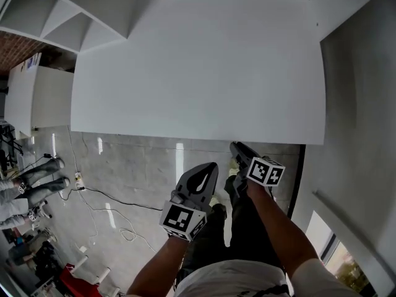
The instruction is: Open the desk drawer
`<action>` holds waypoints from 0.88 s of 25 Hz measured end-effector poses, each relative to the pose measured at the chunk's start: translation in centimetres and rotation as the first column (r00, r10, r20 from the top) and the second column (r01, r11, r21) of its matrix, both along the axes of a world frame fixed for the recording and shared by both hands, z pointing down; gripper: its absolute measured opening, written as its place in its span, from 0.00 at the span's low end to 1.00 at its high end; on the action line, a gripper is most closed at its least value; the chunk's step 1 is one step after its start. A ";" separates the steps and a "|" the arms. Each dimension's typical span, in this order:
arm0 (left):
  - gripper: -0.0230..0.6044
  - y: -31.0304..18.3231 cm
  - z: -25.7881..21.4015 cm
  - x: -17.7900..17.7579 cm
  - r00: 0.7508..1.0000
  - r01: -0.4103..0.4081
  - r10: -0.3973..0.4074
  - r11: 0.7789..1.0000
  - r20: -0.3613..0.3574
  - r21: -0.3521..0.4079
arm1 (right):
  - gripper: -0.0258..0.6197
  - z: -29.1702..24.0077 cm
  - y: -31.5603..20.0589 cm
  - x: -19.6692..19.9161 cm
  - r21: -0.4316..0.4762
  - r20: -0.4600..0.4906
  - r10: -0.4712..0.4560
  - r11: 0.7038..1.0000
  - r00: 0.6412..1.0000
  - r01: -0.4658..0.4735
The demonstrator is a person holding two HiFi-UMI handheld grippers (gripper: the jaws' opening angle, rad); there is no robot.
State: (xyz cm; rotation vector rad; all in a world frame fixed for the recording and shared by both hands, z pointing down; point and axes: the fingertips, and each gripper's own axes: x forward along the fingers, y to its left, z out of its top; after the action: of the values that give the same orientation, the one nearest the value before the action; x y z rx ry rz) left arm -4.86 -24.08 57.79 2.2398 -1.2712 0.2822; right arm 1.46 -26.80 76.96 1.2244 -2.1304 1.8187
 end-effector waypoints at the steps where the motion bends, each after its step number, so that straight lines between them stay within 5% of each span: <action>1: 0.06 0.2 0.2 0.0 1.000 -0.008 0.008 1.000 0.000 0.002 | 0.22 0.2 -0.1 -0.1 -0.001 0.005 0.004 1.000 1.000 -0.004; 22: 0.06 3.7 0.6 -1.8 0.999 -0.029 0.030 1.000 -0.016 0.007 | 0.16 0.5 2.9 -1.0 0.039 -0.040 0.007 0.999 0.999 -0.006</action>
State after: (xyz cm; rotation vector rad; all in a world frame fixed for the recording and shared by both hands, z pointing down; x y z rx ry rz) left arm -6.69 -20.36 58.39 2.2640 -1.2334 0.2701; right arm 0.45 -23.86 77.45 1.2666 -2.1527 1.7484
